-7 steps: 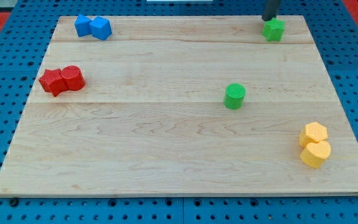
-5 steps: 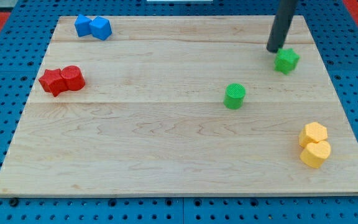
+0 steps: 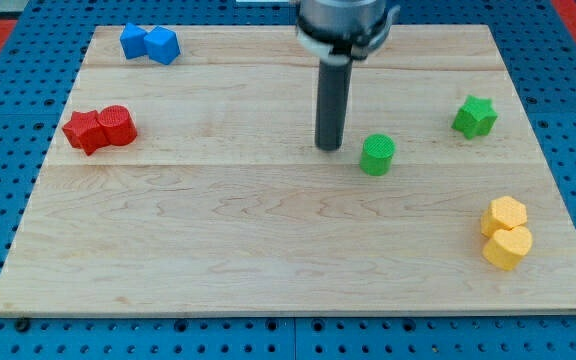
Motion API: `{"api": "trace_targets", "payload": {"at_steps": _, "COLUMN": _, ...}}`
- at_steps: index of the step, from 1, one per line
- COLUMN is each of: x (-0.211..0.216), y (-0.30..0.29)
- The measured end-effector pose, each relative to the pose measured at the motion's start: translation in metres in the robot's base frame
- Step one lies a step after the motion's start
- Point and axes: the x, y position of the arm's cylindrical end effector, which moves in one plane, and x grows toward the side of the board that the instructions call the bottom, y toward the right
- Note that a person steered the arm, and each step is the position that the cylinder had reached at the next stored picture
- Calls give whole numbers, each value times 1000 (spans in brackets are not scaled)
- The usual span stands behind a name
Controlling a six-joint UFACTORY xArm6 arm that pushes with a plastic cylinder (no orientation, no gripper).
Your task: Keep the green circle into the green star to the left
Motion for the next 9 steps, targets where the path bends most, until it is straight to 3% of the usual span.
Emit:
{"api": "trace_targets", "payload": {"at_steps": 1, "x": 22, "y": 45}}
{"api": "trace_targets", "payload": {"at_steps": 2, "x": -2, "y": 113}}
{"api": "trace_targets", "payload": {"at_steps": 3, "x": -18, "y": 137}}
{"api": "trace_targets", "payload": {"at_steps": 5, "x": 14, "y": 80}}
{"api": "trace_targets", "payload": {"at_steps": 6, "x": -33, "y": 62}}
{"api": "trace_targets", "payload": {"at_steps": 7, "x": -37, "y": 128}}
{"api": "trace_targets", "payload": {"at_steps": 9, "x": -33, "y": 120}}
